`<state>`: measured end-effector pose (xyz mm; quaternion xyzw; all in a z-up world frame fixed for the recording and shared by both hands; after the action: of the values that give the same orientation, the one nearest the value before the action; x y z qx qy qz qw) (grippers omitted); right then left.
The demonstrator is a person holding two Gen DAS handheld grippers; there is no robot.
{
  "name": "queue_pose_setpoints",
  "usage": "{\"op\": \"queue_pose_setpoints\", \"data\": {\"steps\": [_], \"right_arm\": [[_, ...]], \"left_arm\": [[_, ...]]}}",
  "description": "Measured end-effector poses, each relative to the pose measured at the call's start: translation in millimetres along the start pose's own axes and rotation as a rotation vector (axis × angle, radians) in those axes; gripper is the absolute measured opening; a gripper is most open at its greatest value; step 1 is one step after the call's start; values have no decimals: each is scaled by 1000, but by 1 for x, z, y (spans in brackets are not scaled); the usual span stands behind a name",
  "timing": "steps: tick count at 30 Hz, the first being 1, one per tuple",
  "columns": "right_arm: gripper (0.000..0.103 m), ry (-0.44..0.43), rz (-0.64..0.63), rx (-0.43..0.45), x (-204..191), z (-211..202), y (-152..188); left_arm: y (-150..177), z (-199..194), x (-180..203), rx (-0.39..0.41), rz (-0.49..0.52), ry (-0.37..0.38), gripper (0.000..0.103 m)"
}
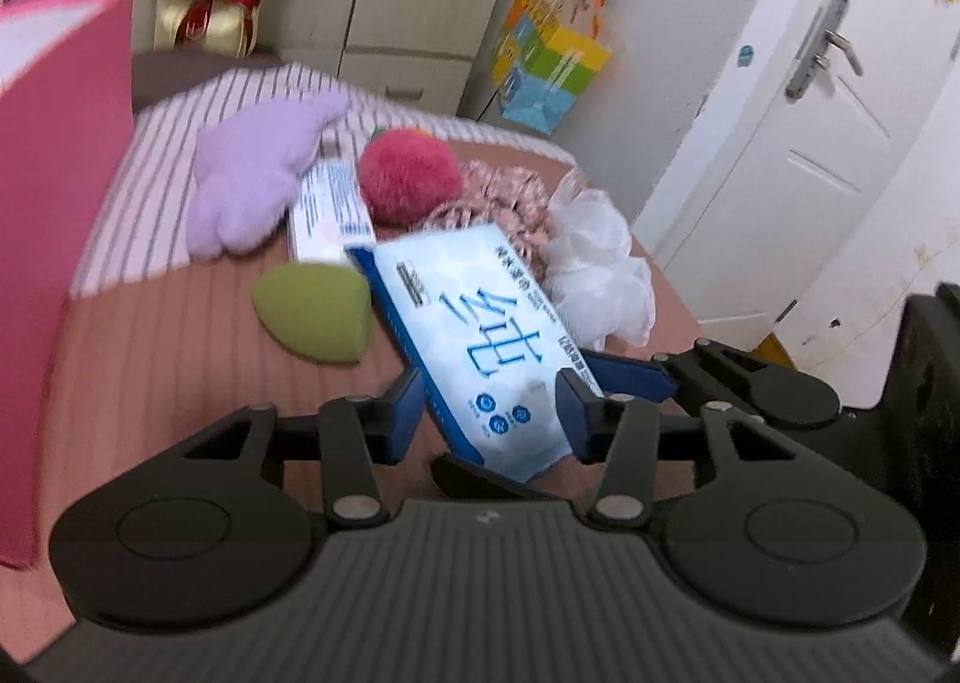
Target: Organize soft objects
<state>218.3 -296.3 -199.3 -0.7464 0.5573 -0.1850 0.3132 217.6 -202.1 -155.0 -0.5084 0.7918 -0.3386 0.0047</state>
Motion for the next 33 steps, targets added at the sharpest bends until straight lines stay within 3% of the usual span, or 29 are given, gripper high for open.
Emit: {"op": "queue_pose_setpoints", "data": {"steps": [4, 12, 30, 33], "right_arm": [[87, 14, 0, 9, 1, 2, -1], [62, 13, 75, 45, 4, -8, -2], [62, 25, 86, 53, -24, -52, 9], [62, 15, 93, 29, -29, -58, 12]], "left_arm": [[2, 9, -5, -14, -44, 25, 46], [5, 5, 6, 9, -7, 38, 44], [31, -42, 28, 20, 51, 66, 44], [38, -48, 26, -26, 16, 47, 44]]}}
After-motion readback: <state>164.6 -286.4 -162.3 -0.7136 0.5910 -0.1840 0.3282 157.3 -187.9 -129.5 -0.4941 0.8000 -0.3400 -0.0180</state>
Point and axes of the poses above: each gripper's, at about its wrist camera, not at the fingertips, and z roughly the way its jaws point, x to its right, y to its underside, the point moved 10 cm from there along z, roughly the way its jaws point, and after that the axes turned 12 degrees about -x, right-handed, at the moved point
